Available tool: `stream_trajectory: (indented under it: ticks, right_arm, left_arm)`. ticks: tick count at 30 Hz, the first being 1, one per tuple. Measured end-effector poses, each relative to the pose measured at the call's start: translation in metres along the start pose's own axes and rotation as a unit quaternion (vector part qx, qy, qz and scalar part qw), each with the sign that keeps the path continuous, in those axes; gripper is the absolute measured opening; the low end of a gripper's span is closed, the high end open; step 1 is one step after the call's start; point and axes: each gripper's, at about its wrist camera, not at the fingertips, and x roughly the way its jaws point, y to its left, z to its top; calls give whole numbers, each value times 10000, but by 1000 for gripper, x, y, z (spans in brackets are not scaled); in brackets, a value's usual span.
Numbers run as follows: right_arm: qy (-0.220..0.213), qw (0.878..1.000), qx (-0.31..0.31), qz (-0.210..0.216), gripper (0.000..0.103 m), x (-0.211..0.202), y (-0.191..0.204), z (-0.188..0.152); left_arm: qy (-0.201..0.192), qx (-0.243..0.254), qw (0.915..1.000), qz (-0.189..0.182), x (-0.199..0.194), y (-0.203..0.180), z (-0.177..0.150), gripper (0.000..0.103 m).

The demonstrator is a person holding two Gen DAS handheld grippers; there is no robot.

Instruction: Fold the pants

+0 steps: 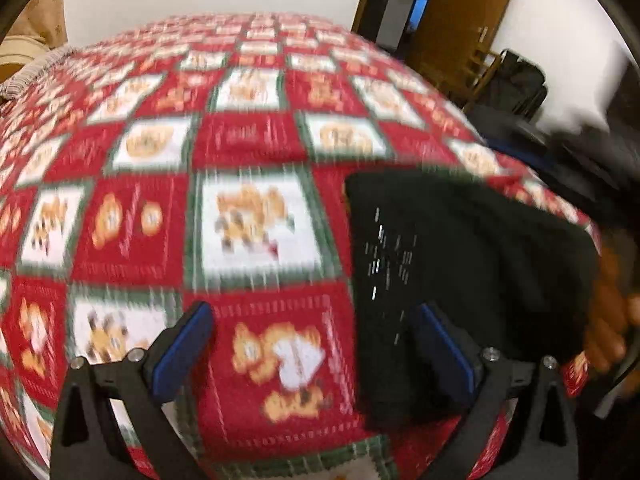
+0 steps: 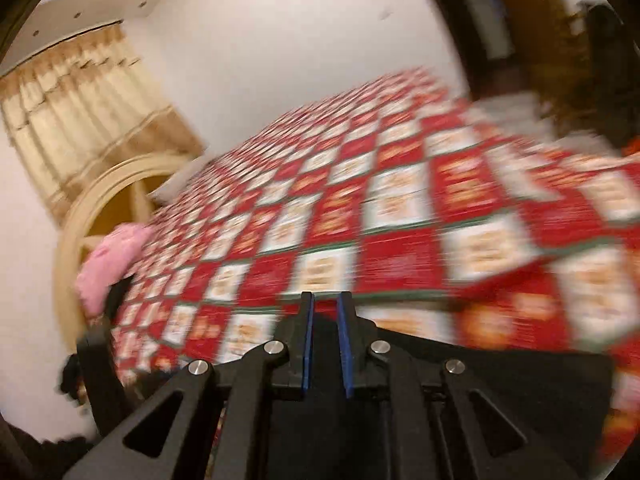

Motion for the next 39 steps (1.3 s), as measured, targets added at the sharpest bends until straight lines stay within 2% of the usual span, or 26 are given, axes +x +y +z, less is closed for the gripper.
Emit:
stream_trajectory:
  ticks: [4,6,9,13,15,18,20,21,22,24,29,35,39]
  right_arm:
    - [-21,9965,-352,-759,12,-46,-10,-35]
    - [95,9923,-530,-1115,12,-55,-11,-58]
    - [382,9886,-581,-1339,12,-56,-26,-79]
    - [208,9911,-342,-1272,12,-69,-39,-91]
    - [147,9917,-200,-1259,12,-76,-41,-91]
    - [-257,9918,-34,-1252,12,-91,-40,-87]
    - [-535,9898,86,-1321,13,-99,-39,-82]
    - [-613,9889,155,-1347,24,-101,-39,-80]
    - [-681,9880,236,-1365,44,-102,-40,-79]
    - [-810,9863,407,-1377,62,-103,-41,-79]
    - [-716,9867,571,-1343,62,-97,-43,-82]
    - [-589,9826,864,-1537,62,-90,-55,-84]
    - [-522,9815,961,-1571,62,-80,-61,-81]
  left_arm:
    - [-393,262,9989,-21,-7,-11,24,103]
    - [-455,332,9983,-133,-4,-20,32,103]
    - [-385,483,9979,-173,8,-38,33,103]
    - [-18,718,9974,-8,26,-54,12,103]
    - [68,657,9978,-36,25,-53,0,103]
    - [101,641,9978,-135,20,-49,-6,103]
    - [80,694,9975,-32,15,-49,0,103]
    - [39,716,9974,29,12,-50,1,103]
    - [-45,750,9971,97,10,-50,5,103]
    - [-169,797,9966,129,6,-52,12,103]
    - [-276,888,9956,132,7,-61,27,103]
    - [39,1013,9945,247,24,-73,23,103]
    - [61,1133,9930,324,27,-78,22,103]
